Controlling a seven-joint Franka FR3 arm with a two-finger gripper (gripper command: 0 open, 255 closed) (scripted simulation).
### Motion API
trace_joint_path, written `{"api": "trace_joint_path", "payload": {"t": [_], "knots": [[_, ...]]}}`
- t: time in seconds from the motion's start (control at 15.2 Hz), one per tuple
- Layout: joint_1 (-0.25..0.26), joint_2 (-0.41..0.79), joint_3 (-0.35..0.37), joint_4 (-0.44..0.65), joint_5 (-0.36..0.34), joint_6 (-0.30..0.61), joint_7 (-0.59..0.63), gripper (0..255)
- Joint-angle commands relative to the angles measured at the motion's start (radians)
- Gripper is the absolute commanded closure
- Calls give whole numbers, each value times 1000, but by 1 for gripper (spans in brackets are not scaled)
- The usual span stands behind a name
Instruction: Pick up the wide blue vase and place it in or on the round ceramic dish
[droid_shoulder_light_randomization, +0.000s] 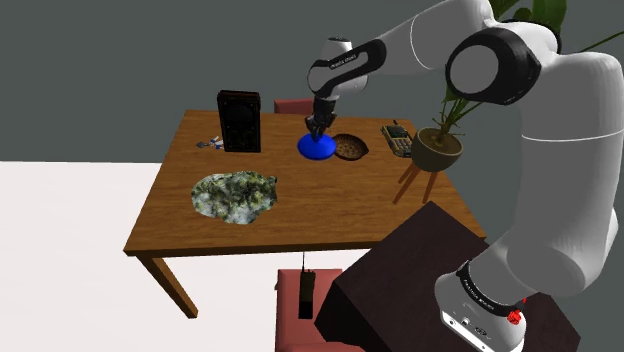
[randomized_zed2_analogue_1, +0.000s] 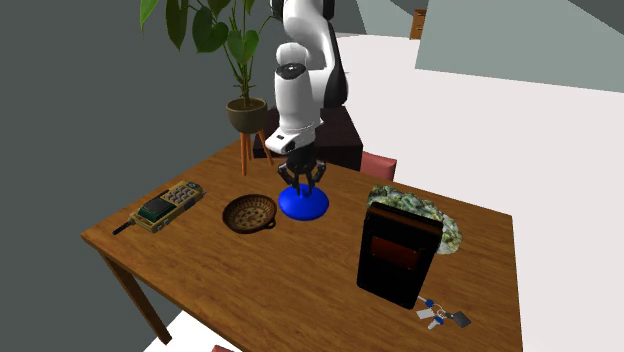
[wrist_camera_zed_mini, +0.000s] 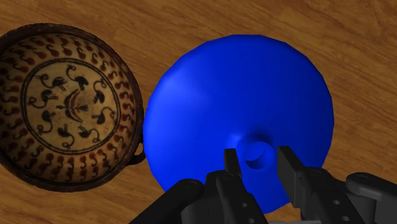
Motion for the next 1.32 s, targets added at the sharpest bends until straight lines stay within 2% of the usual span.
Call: {"api": "trace_joint_path", "payload": {"t": [0.0,0.53,1.25], "knots": [[0,-16,-1,2,-2,-19,2,255],[2,-73,-5,25,-9,-97,10,255],[-163,-101,-56,82,9,-199,-199,255]]}}
